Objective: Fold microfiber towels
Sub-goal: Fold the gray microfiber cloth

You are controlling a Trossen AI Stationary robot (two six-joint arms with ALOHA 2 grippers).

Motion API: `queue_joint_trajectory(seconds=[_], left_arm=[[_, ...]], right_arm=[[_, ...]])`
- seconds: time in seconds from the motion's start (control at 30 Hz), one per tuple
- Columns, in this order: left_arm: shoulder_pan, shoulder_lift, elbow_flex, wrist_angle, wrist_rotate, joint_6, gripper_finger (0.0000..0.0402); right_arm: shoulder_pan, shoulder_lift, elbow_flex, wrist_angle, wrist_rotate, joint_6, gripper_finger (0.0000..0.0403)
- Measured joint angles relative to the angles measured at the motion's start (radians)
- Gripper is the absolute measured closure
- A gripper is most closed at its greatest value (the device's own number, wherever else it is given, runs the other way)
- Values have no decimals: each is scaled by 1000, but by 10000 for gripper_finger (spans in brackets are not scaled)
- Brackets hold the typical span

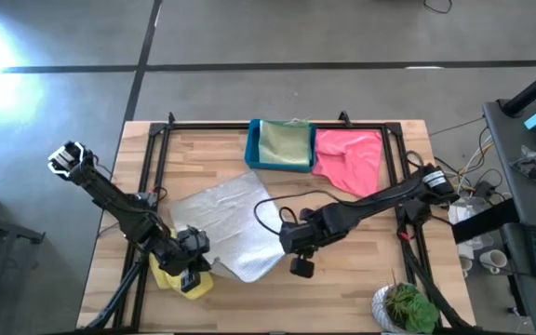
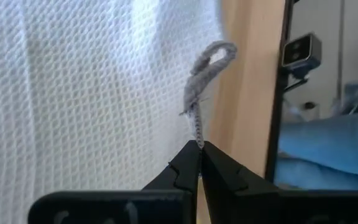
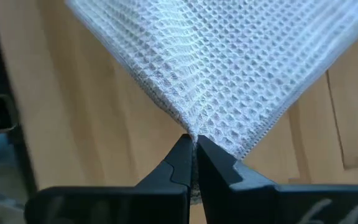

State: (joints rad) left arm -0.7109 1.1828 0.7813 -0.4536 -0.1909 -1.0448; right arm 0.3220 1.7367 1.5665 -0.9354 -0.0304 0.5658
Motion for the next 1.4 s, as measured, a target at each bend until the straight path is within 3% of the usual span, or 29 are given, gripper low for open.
queue_joint_trajectory(seconds=[0.37, 0.57, 0.7, 1.13, 1.4], left_arm=[[-99, 9, 105, 2, 1, -287, 402], [-127, 46, 142, -4, -5, -364, 402], [-125, 77, 142, -37, -51, -379, 402], [-119, 157, 142, -259, -290, -645, 402], [-120, 206, 142, -379, -305, -860, 402]], right_arm=[[58, -3, 142, -173, -79, -62, 394], [52, -2, 183, -300, 40, -133, 394], [-15, 0, 146, -249, 133, -181, 394], [-226, 10, -22, -27, 147, -248, 394], [-318, 93, -25, 36, 147, -357, 394]])
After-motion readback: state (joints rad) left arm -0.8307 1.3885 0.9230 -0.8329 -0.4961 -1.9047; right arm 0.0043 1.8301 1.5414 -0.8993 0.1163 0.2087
